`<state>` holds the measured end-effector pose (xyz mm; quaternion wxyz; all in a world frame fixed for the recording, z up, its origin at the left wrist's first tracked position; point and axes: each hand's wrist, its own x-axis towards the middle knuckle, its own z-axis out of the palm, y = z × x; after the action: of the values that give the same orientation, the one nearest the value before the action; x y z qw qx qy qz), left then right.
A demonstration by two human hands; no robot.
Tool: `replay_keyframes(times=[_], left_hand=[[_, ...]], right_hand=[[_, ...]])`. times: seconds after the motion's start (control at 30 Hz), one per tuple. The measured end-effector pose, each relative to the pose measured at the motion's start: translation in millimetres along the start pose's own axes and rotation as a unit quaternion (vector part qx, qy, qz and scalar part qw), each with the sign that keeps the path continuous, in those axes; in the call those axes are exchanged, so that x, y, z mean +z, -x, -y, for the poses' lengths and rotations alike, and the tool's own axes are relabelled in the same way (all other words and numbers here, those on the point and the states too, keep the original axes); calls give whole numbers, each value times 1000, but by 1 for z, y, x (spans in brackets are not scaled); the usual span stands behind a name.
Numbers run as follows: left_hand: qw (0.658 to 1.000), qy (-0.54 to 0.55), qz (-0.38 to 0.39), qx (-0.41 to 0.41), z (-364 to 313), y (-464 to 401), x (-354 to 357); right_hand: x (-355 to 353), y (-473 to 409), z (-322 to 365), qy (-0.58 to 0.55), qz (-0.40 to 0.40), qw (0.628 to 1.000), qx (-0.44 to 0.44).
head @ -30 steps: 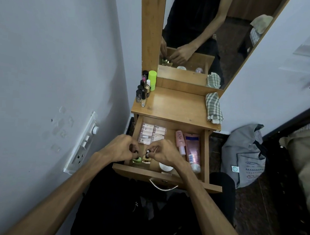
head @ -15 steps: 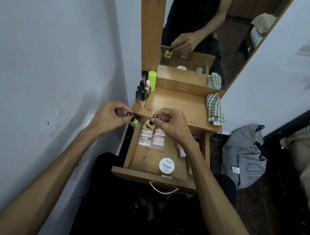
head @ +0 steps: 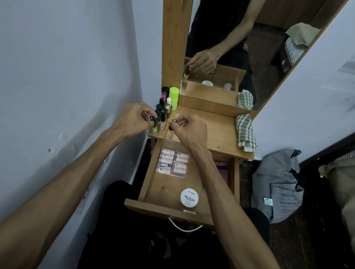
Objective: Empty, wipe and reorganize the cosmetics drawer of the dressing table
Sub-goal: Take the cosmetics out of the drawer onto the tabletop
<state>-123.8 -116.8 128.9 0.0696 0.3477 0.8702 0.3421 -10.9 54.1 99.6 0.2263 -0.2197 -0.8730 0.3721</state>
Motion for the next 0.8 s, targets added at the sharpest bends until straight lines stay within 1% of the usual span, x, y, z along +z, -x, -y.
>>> replay_keyframes(times=[0.3,0.63,0.8], left_hand=[[1000,6,-13,6,1,-8,8],[999,19,-37,19,1,-7,14],[998,20,-46,29,3,-6,15]], right_hand=[[8,-10,1,10,-16,1000,7],[16,-18,1,17,-9,1000,4],[16,-19,2,15,15,1000,1]])
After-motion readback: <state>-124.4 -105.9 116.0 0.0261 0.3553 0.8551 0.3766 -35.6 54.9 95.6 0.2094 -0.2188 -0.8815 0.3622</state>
